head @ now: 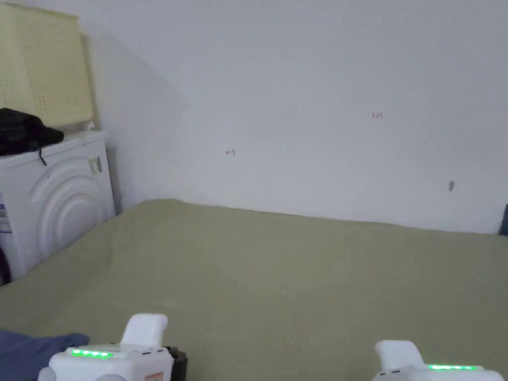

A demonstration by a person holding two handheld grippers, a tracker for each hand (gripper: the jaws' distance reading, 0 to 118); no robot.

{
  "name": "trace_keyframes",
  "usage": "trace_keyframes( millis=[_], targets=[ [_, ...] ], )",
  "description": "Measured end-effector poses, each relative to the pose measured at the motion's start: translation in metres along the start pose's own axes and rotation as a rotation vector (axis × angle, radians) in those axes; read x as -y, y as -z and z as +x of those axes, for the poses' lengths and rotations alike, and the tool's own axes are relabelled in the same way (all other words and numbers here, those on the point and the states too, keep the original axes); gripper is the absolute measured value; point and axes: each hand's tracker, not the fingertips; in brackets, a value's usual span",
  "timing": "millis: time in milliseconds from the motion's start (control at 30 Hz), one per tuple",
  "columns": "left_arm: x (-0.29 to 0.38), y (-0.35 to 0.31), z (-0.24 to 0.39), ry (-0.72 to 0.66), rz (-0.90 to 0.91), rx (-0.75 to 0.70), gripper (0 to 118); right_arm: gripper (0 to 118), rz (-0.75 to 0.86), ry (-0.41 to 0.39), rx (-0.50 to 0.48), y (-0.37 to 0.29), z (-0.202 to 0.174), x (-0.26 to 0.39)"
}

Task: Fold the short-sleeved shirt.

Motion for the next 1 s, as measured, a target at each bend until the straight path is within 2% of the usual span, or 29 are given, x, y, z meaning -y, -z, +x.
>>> trace_keyframes(
  millis=[100,267,367,433,633,667,700,733,767,833,867,900,1000],
  targets=[
    [-0.007,-0.011,0.065,0.084,0.079,0.008,0,0,0.084,0.057,0.061,-0.032,0.039,0.003],
    [-0.024,-0.037,0.121,0.118,0.223,0.025,0,0,0.302,0.059,0.195,-0.080,0.066,0.005],
    [-0.037,-0.051,0.134,0.201,0.299,-0.034,0,0,0.438,0.019,0.292,-0.102,0.069,0.002],
    [-0.041,-0.059,0.134,0.209,0.360,-0.080,0,0,0.531,0.011,0.315,-0.113,0.070,0.000],
    [-0.053,-0.073,0.127,0.177,0.439,-0.124,1,2,0.671,-0.013,0.393,-0.122,0.065,-0.005],
    [-0.054,-0.073,0.126,0.174,0.449,-0.127,9,11,0.693,-0.007,0.388,-0.122,0.065,-0.004],
    [-0.055,-0.073,0.123,0.172,0.452,-0.127,46,44,0.707,0.002,0.381,-0.122,0.065,-0.003],
    [-0.055,-0.074,0.121,0.162,0.450,-0.123,87,83,0.710,0.007,0.382,-0.121,0.066,-0.002],
    [-0.056,-0.071,0.119,0.140,0.449,-0.118,118,112,0.708,0.008,0.384,-0.119,0.066,-0.002],
    [-0.056,-0.067,0.115,0.106,0.443,-0.122,118,117,0.679,0.018,0.392,-0.114,0.067,-0.002],
    [-0.055,-0.068,0.113,0.096,0.484,-0.133,118,118,0.754,0.004,0.427,-0.118,0.066,0.000],
    [-0.059,-0.073,0.115,0.111,0.487,-0.135,118,118,0.704,-0.001,0.392,-0.114,0.065,0.003],
    [-0.068,-0.078,0.118,0.114,0.500,-0.160,118,118,0.716,-0.019,0.380,-0.104,0.068,0.008]
  ],
)
